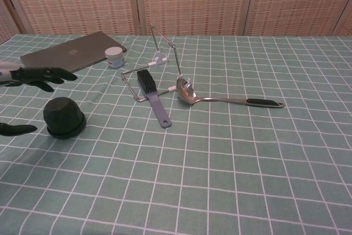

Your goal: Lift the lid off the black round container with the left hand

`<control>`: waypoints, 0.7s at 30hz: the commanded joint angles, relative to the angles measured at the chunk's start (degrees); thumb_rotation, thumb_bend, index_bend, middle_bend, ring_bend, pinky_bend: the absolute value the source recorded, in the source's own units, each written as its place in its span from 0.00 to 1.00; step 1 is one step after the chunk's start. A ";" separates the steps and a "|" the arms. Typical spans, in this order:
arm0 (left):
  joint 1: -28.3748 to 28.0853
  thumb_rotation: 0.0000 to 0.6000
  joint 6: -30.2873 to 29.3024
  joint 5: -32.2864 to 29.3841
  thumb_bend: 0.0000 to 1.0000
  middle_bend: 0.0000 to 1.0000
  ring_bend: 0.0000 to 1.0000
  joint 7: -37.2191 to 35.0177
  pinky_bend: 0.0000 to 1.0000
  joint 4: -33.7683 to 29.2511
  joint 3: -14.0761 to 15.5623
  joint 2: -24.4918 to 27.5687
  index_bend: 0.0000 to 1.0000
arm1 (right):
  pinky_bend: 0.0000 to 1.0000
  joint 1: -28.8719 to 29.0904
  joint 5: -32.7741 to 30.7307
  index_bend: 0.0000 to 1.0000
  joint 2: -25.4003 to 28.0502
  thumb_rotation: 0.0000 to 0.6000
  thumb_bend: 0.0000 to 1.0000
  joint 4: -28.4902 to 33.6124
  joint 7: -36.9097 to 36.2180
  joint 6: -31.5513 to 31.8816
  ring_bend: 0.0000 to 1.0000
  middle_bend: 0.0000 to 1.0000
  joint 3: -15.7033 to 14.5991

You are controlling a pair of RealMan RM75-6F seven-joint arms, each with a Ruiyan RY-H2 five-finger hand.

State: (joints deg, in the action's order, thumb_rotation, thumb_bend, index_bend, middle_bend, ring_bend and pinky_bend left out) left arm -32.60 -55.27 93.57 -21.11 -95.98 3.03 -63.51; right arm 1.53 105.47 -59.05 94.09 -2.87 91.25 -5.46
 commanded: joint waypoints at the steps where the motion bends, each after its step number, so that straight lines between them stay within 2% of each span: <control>1: -12.08 1.00 16.29 -8.46 0.31 0.00 0.00 3.18 0.10 -4.16 -5.98 3.19 0.00 | 0.00 0.33 -0.20 0.00 0.33 1.00 0.11 0.35 0.07 -0.80 0.00 0.00 -0.22; 5: -16.85 1.00 23.35 -15.30 0.31 0.00 0.00 16.10 0.07 -0.86 -6.32 0.12 0.00 | 0.00 0.49 -0.19 0.00 0.68 1.00 0.11 0.35 -0.71 -0.83 0.00 0.00 -0.28; 8: -18.87 1.00 24.80 -20.54 0.30 0.00 0.00 23.83 0.06 0.57 -5.90 -2.04 0.00 | 0.00 0.71 -0.59 0.00 0.85 1.00 0.11 0.29 -1.16 -1.38 0.00 0.00 -0.31; 12: -20.84 1.00 25.21 -27.45 0.30 0.00 0.00 30.49 0.06 2.29 -4.89 -4.07 0.00 | 0.00 0.85 -1.05 0.00 0.96 1.00 0.11 0.32 -1.33 -1.67 0.00 0.00 -0.20; 17: -23.75 1.00 25.13 -34.25 0.30 0.00 0.00 40.24 0.05 5.03 -1.33 -6.08 0.00 | 0.00 1.12 -1.09 0.00 0.91 1.00 0.11 0.27 -1.20 -2.15 0.00 0.00 -0.20; 21: -26.54 1.00 25.79 -40.99 0.30 0.00 0.00 44.71 0.05 5.27 1.20 -6.91 0.00 | 0.00 1.36 -0.87 0.00 0.60 1.00 0.11 -0.16 -1.52 -2.31 0.00 0.00 -0.22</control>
State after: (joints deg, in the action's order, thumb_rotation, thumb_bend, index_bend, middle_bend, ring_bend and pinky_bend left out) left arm -56.01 -30.42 58.60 19.84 -91.90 1.51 -68.90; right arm 2.86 104.59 -58.42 93.95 -4.37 88.97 -5.66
